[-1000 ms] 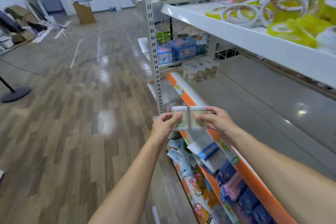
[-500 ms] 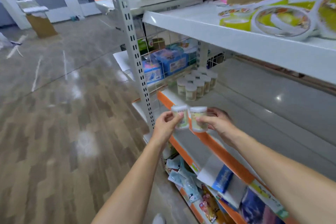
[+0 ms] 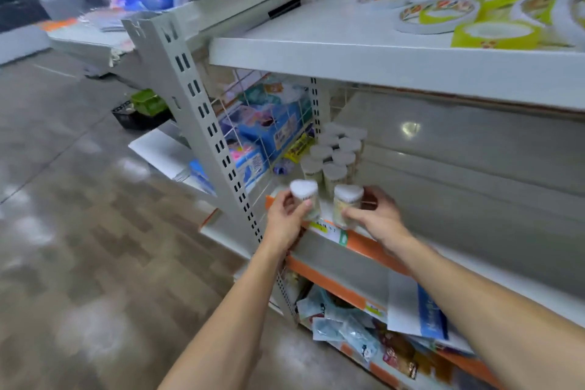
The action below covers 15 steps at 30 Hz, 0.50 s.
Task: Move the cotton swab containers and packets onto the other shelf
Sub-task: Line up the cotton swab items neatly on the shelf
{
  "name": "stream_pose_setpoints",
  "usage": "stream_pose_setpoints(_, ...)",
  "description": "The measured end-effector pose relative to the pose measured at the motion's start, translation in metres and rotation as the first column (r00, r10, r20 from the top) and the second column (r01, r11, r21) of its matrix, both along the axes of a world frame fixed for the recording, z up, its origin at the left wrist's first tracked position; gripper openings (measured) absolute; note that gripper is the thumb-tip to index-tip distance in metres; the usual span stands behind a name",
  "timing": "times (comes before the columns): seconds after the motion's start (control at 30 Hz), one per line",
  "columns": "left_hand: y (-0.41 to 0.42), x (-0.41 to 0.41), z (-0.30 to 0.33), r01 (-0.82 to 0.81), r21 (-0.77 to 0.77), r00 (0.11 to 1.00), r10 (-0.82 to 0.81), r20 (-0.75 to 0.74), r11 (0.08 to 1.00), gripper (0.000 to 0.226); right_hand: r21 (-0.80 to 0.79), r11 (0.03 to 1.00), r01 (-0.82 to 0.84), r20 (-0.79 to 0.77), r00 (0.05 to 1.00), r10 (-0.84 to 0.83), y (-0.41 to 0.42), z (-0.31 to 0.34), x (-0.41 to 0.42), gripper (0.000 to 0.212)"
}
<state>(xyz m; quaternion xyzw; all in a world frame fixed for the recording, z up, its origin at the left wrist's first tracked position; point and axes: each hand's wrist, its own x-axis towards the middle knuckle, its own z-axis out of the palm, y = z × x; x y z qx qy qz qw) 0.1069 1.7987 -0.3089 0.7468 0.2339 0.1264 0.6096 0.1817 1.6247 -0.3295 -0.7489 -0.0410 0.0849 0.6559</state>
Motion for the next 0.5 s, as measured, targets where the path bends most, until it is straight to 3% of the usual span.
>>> stream_pose_setpoints(0.2, 0.021, 0.021, -0.005, 0.051, -0.039, 0.999, -0.051, 0.001, 0.998, 0.046, -0.032, 0.997, 0.069, 0.123, 0.990, -0.065, 0.024, -0.006, 0.006, 0.047)
stream_pose_setpoints(0.5, 0.035, 0.037, -0.016, 0.125, 0.005, 0.992, -0.125, -0.009, 0.992, 0.051, -0.032, 0.995, 0.094, 0.109, 0.990, -0.090, 0.051, -0.019, 0.003, 0.053)
